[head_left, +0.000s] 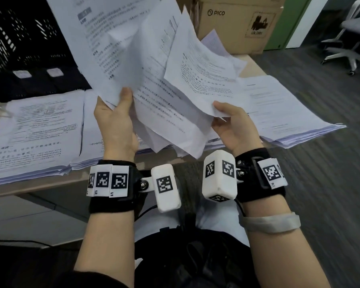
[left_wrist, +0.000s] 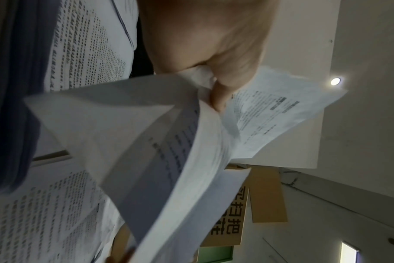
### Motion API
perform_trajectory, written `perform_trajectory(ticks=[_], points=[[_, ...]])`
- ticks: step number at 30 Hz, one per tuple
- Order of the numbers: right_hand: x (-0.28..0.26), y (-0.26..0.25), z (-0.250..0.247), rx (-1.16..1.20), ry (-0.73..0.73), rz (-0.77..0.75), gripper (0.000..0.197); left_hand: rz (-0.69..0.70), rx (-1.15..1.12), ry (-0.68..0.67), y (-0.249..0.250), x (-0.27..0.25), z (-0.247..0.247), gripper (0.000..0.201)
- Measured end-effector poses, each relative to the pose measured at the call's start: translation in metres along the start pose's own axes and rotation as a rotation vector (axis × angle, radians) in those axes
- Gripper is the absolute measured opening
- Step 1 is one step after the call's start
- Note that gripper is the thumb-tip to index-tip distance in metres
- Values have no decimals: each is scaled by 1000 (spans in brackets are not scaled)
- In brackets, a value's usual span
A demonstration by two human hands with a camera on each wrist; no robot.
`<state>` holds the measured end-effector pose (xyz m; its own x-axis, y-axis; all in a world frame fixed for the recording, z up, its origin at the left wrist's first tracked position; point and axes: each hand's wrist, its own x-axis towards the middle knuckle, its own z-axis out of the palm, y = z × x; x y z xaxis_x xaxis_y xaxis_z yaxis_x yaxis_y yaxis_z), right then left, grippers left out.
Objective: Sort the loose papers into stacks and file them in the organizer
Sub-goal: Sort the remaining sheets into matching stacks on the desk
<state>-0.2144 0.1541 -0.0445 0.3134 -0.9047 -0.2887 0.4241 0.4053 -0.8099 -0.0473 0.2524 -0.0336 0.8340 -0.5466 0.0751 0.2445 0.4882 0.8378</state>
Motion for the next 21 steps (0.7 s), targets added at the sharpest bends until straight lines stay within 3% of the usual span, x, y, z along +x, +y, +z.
perform_trajectory(ticks=[2, 4, 10, 16, 17, 19, 21], points=[[1, -2, 0, 18, 58, -30, 20, 9, 34, -10, 0, 1, -2, 21], [2, -5, 0, 35, 147, -84, 49, 19, 68, -25, 2, 1, -3, 23], [0, -15, 3, -60, 178, -340, 37, -26, 122, -60, 6, 6, -5, 15], [8, -21, -6, 63, 175, -422, 40, -33, 182, -29, 11, 16, -13, 15], [10, -23, -8, 54, 151, -400, 45, -33, 226, -20, 13, 18, -16, 15], [11, -26, -8, 0, 106, -323, 74, -39, 296, -34, 14, 23, -19, 14], [15, -26, -10, -55, 92, -316, 83, -59, 328, -76, 16, 24, -21, 15]])
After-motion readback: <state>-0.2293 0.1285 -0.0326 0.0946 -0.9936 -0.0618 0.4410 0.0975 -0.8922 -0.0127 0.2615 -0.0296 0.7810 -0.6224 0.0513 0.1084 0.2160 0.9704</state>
